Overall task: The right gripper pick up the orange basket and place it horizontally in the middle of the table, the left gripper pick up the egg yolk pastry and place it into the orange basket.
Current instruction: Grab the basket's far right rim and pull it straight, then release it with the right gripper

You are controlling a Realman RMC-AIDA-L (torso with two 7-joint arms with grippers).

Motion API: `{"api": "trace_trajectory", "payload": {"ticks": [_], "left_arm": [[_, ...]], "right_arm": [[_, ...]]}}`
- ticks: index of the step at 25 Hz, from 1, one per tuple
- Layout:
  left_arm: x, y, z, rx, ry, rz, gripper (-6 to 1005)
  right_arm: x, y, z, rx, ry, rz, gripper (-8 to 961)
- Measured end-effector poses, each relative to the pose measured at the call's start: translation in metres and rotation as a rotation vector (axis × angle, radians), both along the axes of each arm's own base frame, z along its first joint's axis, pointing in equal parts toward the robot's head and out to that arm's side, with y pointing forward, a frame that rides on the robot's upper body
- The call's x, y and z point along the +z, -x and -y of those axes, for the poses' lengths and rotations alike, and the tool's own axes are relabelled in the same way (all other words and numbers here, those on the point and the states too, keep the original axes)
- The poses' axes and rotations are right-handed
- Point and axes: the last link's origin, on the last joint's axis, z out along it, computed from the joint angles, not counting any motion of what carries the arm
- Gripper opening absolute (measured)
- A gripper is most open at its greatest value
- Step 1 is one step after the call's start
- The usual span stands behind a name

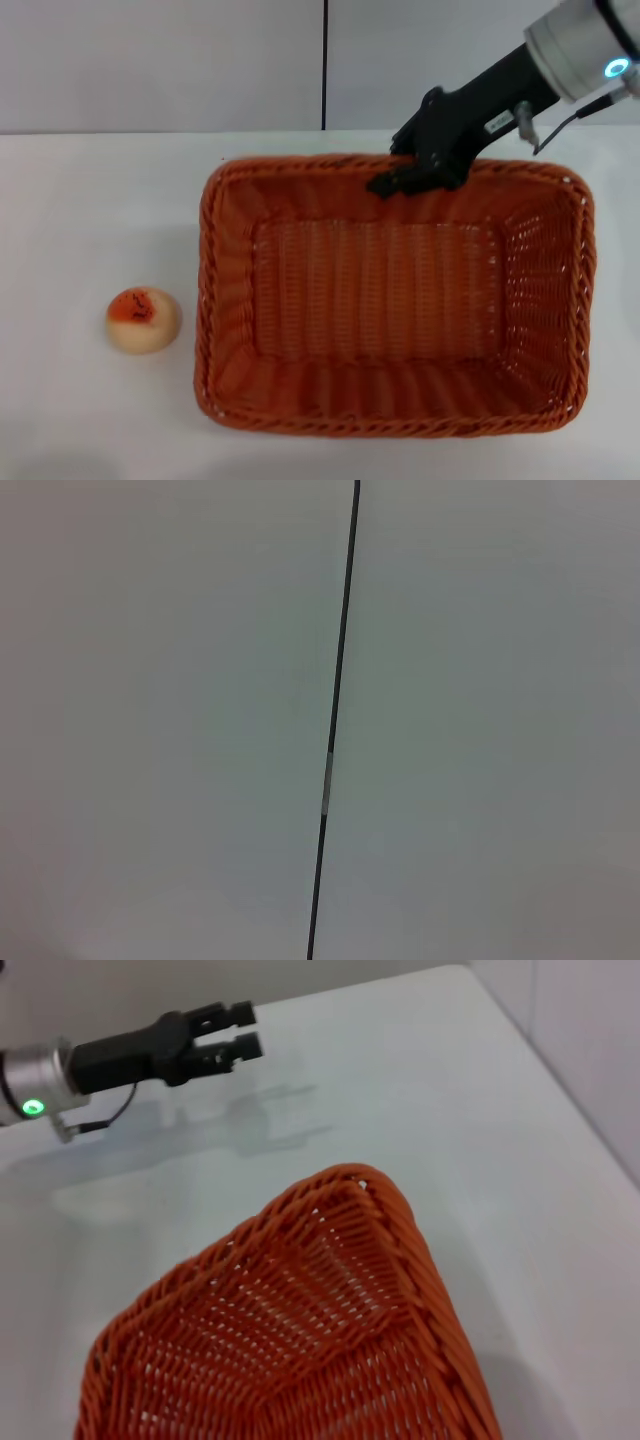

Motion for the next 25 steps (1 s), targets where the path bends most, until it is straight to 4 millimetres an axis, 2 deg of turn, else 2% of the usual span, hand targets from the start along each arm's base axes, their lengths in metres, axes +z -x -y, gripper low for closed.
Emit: {"api": "trace_trajectory", "payload": {"ticks": [11, 25], "left_arm": [[-0.001, -0.002, -0.005, -0.011, 0.001, 0.004, 807], [-0.003, -0.003, -0.006, -0.011, 0.007, 0.009, 807]], "right_arm": [[-0.026, -0.01, 0.015, 0.034, 0.029, 0.042, 161], [-0.032, -0.006, 0.015, 0.067, -0.02, 0.094, 163]]}}
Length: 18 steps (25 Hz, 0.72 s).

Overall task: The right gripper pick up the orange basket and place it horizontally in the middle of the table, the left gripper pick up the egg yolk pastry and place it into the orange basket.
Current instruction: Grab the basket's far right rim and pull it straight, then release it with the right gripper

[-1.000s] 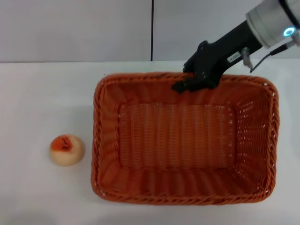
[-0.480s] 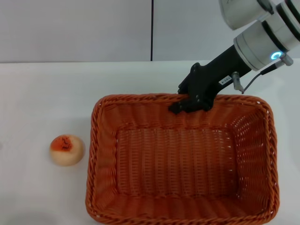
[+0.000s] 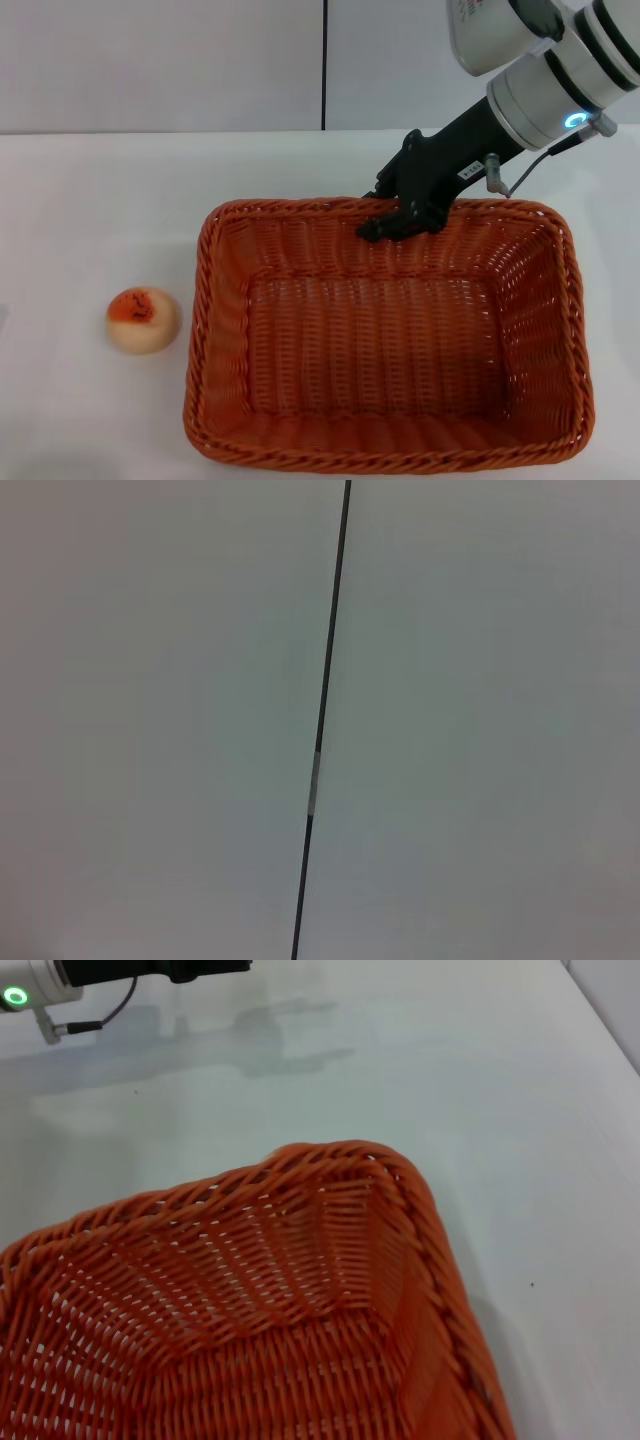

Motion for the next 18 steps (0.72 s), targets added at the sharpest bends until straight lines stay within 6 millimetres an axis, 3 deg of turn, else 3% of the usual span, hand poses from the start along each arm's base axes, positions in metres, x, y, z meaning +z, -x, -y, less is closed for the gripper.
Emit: {"api": "trace_trajectory", "payload": {"ticks": [9, 13, 18], "left_arm": [[-0.001, 0.0, 0.0, -0.003, 0.008, 0.0, 807], [-0.002, 0.001, -0.001, 0.002, 0.014, -0.001, 806], [0.0, 0.003, -0.002, 0.004, 0.029, 0.008, 806]], "right_arm": [[-0.001, -0.006, 0.001, -0.014, -0.011, 0.004, 414], [0.007, -0.006, -0.001, -0.005, -0.052, 0.008, 567], [0.02, -0.005, -0.002, 0.007, -0.094, 0.002, 684]]}}
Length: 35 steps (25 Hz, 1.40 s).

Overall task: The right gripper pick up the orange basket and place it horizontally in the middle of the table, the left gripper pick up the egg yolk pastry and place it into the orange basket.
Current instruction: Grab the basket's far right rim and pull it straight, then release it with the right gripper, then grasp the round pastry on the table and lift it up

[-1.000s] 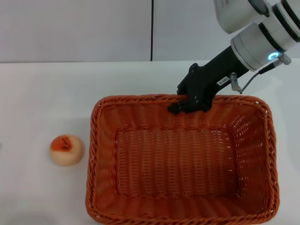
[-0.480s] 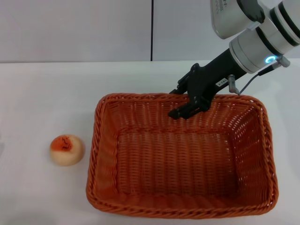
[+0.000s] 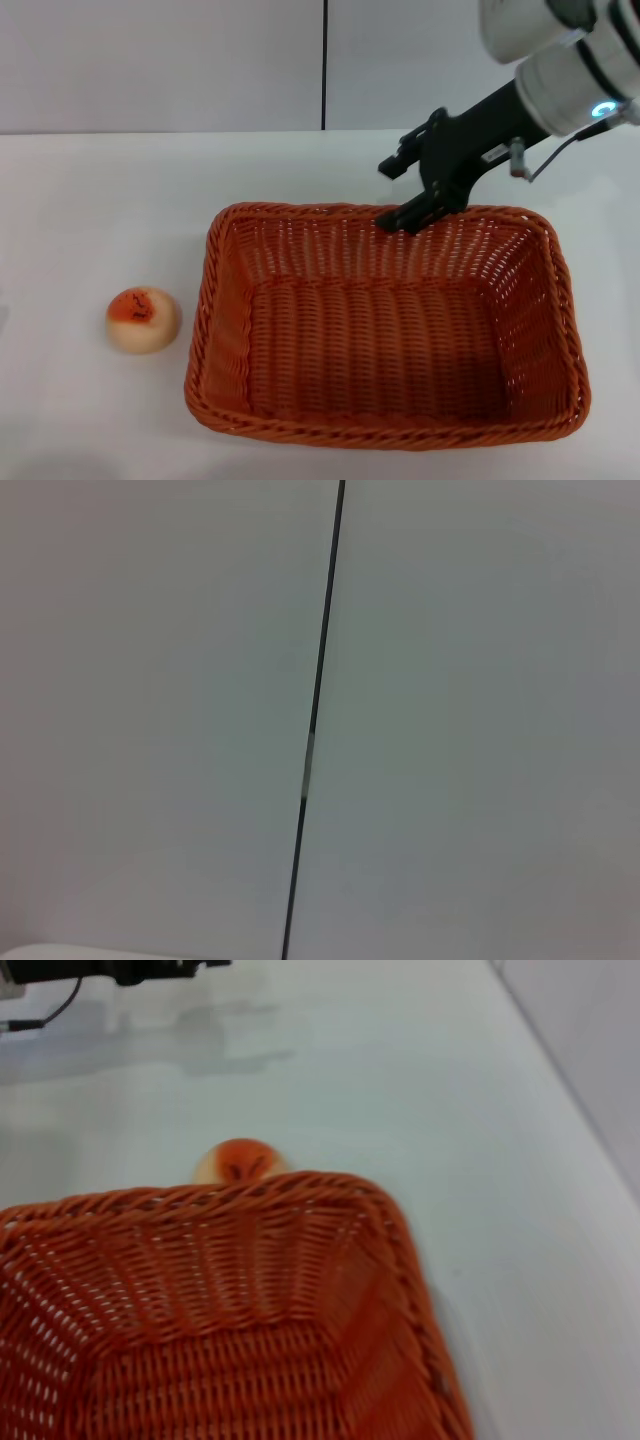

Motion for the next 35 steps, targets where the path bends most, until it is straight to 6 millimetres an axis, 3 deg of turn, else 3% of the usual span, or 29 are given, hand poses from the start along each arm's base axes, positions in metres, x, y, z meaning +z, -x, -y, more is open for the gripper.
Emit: {"api": "trace_trajectory", "payload": {"ticks": [6, 7, 9, 13, 14, 15, 16, 18, 19, 20, 23, 28, 30, 35], "left_arm": [[0.022, 0.006, -0.011, -0.066, 0.106, 0.001, 806], [0.036, 0.006, -0.019, -0.104, 0.183, 0.011, 806], [0.054, 0.002, -0.032, -0.15, 0.288, 0.015, 806], [0.063, -0.003, -0.039, -0.171, 0.334, 0.013, 806], [0.08, -0.019, -0.058, -0.226, 0.478, -0.05, 806], [0.087, -0.029, -0.069, -0.241, 0.562, -0.088, 806], [0.089, -0.035, -0.075, -0.243, 0.622, -0.111, 806], [0.091, -0.04, -0.082, -0.243, 0.68, -0.131, 806], [0.091, -0.04, -0.082, -0.243, 0.68, -0.131, 806], [0.09, -0.053, -0.097, -0.237, 0.819, -0.17, 806], [0.085, -0.064, -0.109, -0.223, 0.911, -0.218, 806], [0.068, -0.082, -0.122, -0.241, 1.057, -0.294, 806], [0.055, -0.087, -0.125, -0.229, 1.157, -0.323, 806], [0.048, -0.088, -0.124, -0.228, 1.201, -0.335, 806]], "right_arm": [[0.041, 0.002, 0.012, -0.027, -0.099, -0.127, 704], [0.05, 0.0, 0.016, -0.03, -0.124, -0.171, 704], [0.077, -0.013, 0.034, -0.052, -0.21, -0.32, 703], [0.119, -0.039, 0.061, -0.113, -0.348, -0.588, 702], [0.119, -0.039, 0.061, -0.113, -0.348, -0.588, 702], [0.139, -0.056, 0.077, -0.135, -0.414, -0.716, 702], [0.139, -0.056, 0.077, -0.135, -0.414, -0.716, 702], [0.161, -0.089, 0.102, -0.169, -0.521, -0.844, 703], [0.161, -0.089, 0.102, -0.169, -0.521, -0.844, 703], [0.166, -0.098, 0.11, -0.176, -0.55, -0.873, 703], [0.176, -0.135, 0.135, -0.229, -0.667, -0.959, 703], [0.181, -0.16, 0.15, -0.272, -0.742, -1.005, 702], [0.181, -0.163, 0.152, -0.279, -0.748, -1.007, 702], [0.18, -0.167, 0.152, -0.296, -0.742, -1.003, 703]]}}
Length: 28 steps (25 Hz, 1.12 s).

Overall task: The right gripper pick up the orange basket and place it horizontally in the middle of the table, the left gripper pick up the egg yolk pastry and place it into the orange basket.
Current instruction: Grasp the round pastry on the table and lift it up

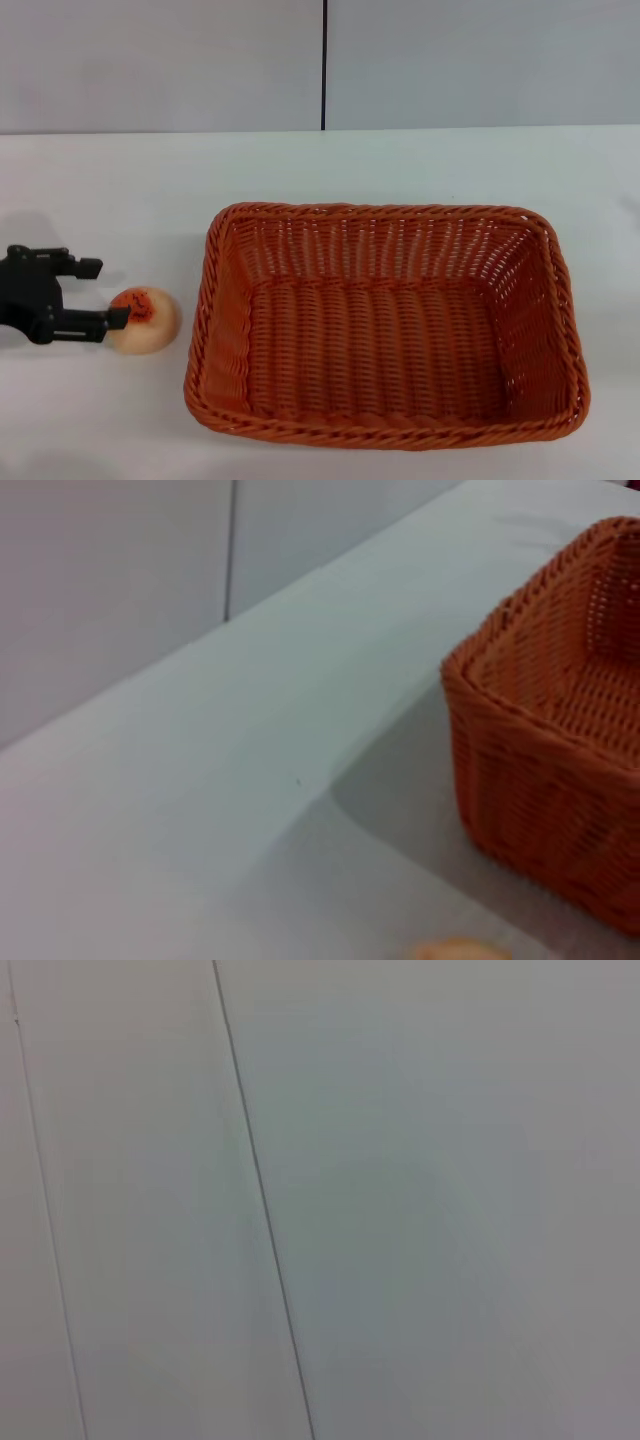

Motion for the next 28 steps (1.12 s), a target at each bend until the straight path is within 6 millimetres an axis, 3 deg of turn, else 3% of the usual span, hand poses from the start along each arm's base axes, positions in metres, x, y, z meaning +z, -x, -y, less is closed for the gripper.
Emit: {"api": "trace_trajectory", "payload": {"ticks": [13, 21, 28], "left_arm": [[-0.033, 0.027, 0.011, 0.01, 0.01, 0.0, 806], [-0.035, 0.027, 0.009, 0.008, 0.005, 0.0, 805], [-0.033, 0.024, 0.006, 0.005, -0.011, 0.019, 685]], "right_arm": [[-0.007, 0.012, -0.012, 0.046, 0.036, -0.001, 703], [-0.007, 0.01, -0.01, 0.033, 0.03, -0.009, 702], [-0.009, 0.006, -0.009, 0.018, 0.034, -0.026, 702]]}}
